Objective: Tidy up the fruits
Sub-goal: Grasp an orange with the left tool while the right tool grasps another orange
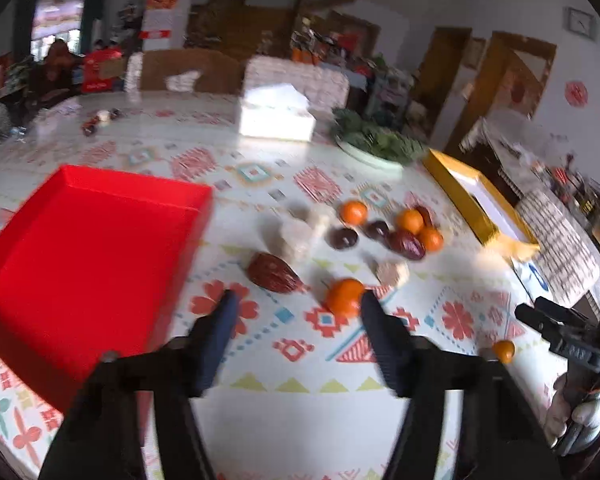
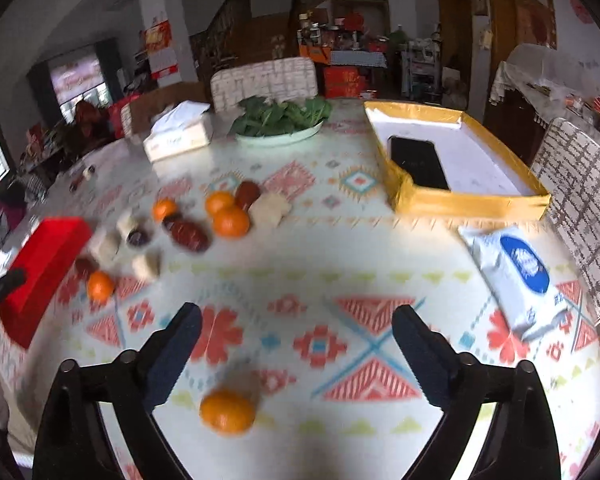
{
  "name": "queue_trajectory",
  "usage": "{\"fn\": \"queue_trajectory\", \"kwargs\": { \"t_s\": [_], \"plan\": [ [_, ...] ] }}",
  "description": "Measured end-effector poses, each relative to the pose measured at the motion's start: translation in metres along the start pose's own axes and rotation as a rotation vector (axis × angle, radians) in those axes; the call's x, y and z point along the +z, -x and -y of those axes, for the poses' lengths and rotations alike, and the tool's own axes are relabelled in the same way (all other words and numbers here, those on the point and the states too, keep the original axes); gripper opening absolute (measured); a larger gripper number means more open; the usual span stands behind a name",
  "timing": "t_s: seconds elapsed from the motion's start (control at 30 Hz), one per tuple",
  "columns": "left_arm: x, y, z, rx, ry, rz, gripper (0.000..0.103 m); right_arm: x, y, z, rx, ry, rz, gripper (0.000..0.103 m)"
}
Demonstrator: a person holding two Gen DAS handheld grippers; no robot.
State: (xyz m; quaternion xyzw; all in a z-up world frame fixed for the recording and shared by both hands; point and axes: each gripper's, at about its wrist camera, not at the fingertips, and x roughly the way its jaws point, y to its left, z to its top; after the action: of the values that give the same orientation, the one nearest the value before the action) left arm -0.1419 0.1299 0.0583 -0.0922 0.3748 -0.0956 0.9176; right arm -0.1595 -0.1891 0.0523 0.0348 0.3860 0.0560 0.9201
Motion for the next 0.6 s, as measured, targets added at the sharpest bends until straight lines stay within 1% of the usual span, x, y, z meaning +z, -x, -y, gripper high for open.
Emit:
{"fn": "queue_trajectory", "kwargs": {
  "t_s": [0.13, 0.2, 0.27, 0.4, 0.43, 0.6],
  "plan": [
    [-0.002, -0.016, 0.008, -0.032, -0.015, -0.042, 0.054, -0.016, -0.003, -0.014, 0.036, 0.029, -0.039, 0.087],
    [-0.001, -0.022, 0.015, -0.034, -0.050, -0.056, 0.054, -0.022, -0.007, -0.019, 0.057, 0.034, -0.066, 0.085],
    [0.000, -0.027, 0.023, -0.025, -0.091, -0.059, 0.054, -0.023, -0.011, -0.020, 0.064, 0.036, -0.076, 0.080],
    [0.007, -0.038, 0.036, -0.018, -0.159, -0.059, 0.054, -0.028, -0.021, -0.019, 0.080, 0.025, -0.102, 0.078],
    [0.009, -0.044, 0.039, -0.022, -0.179, -0.068, 0.054, -0.029, -0.022, -0.018, 0.087, 0.020, -0.108, 0.076],
    [0.009, -0.066, 0.047, -0.035, -0.224, -0.129, 0.054, -0.030, -0.022, -0.020, 0.108, 0.023, -0.115, 0.075]
  ]
}}
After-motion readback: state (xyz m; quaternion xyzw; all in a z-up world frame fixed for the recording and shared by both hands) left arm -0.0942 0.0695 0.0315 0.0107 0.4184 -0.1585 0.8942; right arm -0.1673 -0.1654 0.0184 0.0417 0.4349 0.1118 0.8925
